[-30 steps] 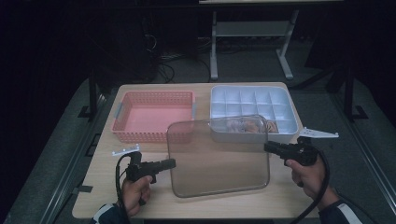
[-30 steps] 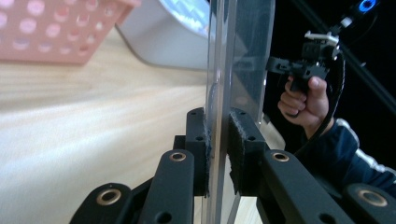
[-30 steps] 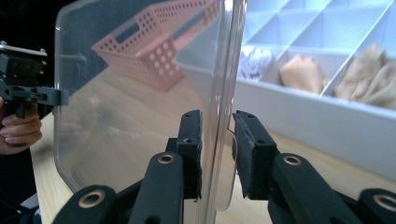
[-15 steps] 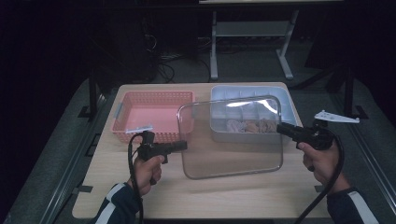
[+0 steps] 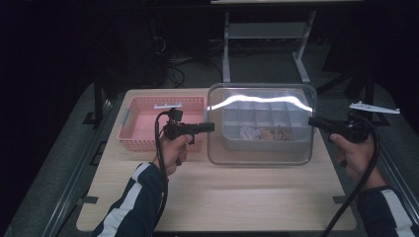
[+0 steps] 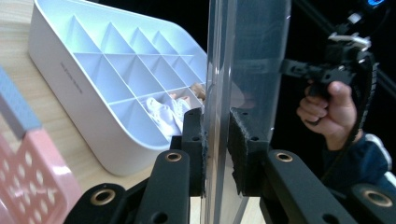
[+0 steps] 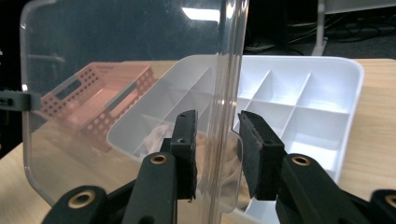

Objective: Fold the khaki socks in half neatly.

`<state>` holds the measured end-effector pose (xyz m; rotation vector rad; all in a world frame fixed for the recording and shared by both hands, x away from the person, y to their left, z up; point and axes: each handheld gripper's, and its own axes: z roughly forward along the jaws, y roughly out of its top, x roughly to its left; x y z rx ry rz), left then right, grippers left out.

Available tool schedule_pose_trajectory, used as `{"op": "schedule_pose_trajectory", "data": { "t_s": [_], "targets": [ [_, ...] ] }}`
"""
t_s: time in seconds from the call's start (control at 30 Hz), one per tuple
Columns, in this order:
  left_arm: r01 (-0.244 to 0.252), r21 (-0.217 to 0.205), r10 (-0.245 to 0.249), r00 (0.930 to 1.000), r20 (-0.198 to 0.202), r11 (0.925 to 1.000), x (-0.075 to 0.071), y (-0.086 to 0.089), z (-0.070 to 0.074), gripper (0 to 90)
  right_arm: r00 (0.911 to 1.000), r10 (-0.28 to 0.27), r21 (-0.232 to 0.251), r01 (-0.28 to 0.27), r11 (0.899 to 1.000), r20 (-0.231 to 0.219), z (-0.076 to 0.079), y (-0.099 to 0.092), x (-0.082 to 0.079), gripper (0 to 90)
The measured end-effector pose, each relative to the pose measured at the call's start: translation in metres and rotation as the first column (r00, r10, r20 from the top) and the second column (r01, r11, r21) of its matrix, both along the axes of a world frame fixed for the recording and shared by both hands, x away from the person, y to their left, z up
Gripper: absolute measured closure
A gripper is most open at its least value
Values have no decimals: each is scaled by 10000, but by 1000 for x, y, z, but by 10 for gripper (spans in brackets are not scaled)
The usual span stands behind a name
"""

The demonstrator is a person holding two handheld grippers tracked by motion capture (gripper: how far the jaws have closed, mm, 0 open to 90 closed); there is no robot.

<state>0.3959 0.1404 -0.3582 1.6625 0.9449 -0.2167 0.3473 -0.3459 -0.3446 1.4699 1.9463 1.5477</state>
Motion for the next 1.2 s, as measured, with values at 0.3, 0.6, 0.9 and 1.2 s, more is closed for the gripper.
{"op": "schedule_pose_trajectory", "data": {
  "t_s": [0.3, 0.6, 0.9, 1.2],
  "targets": [
    [-188, 240, 195, 9994, -288, 9995, 39, -26, 13, 742, 9970, -728, -344, 719, 9968, -257, 20, -15, 27, 659],
    [-476, 763, 546, 9943, -920, 9959, 70, -42, 5, 715, 9891, -1060, -623, 1000, 9930, -1017, 19, -22, 62, 647],
    [-256, 1849, 467, 9928, -1107, 9824, 94, -54, -6, 686, 9752, -1387, -962, 1234, 9877, -1725, 4, -22, 92, 620],
    [-307, 3161, 789, 9869, -1409, 9482, 110, -71, -20, 556, 9606, -1558, -1227, 1301, 9839, -2304, -9, -21, 116, 613]
  ]
}}
